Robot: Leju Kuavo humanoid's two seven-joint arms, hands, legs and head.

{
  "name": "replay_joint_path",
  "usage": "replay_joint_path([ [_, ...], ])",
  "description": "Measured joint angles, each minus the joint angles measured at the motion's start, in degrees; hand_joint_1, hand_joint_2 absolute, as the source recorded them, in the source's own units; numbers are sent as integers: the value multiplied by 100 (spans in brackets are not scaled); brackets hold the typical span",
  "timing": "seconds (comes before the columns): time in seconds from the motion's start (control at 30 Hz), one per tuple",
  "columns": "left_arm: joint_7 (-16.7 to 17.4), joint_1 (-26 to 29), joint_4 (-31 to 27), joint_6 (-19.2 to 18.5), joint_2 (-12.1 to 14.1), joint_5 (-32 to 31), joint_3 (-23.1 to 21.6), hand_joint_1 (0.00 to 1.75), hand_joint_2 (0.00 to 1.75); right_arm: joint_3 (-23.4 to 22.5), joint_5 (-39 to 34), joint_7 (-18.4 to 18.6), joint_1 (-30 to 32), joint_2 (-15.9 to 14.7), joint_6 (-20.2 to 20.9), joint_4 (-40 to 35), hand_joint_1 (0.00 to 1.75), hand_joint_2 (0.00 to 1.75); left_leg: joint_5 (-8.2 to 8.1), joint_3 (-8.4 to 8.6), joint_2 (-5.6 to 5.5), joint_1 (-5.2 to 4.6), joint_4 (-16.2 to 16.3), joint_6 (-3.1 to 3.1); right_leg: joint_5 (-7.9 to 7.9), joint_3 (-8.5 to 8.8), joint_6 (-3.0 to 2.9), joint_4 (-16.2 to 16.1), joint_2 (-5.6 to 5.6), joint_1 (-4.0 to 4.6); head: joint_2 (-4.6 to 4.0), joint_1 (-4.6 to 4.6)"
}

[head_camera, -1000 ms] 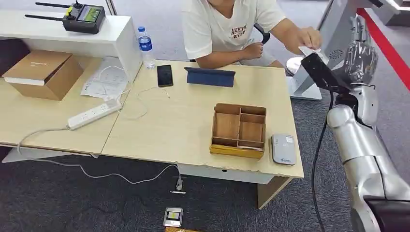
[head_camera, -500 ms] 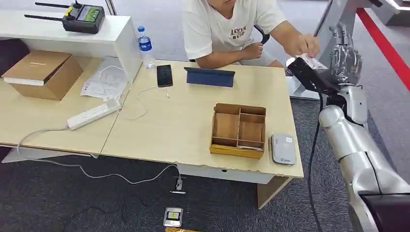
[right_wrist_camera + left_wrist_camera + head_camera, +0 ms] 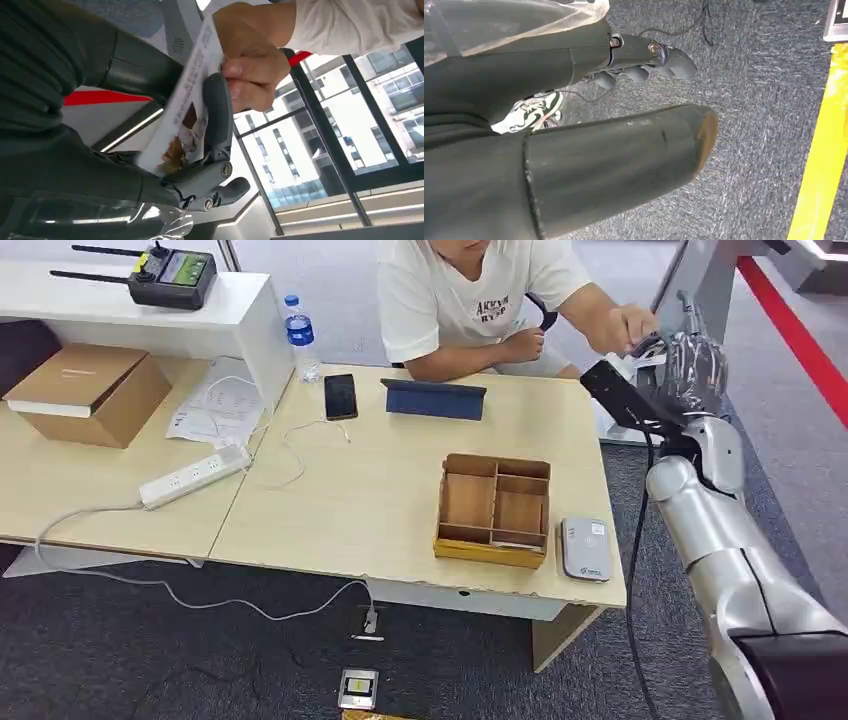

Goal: Pass the card to the sensor for recognition and then transmit it.

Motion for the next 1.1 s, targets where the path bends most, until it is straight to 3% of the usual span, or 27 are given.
replay_joint_path([
  [0.53,199,12,0,-122,-35,216,-2,0,0,9,-164,-288,161,48,114,26,175,175,0,3,2,2,1,0,0,-1,0,-3,0,1,0,0],
  [1.1,348,65,2,-74,-37,363,24,0,0,-83,-1012,-114,1639,-802,63,9,175,175,-5,1,0,2,2,4,0,-1,1,-8,1,0,-2,0],
])
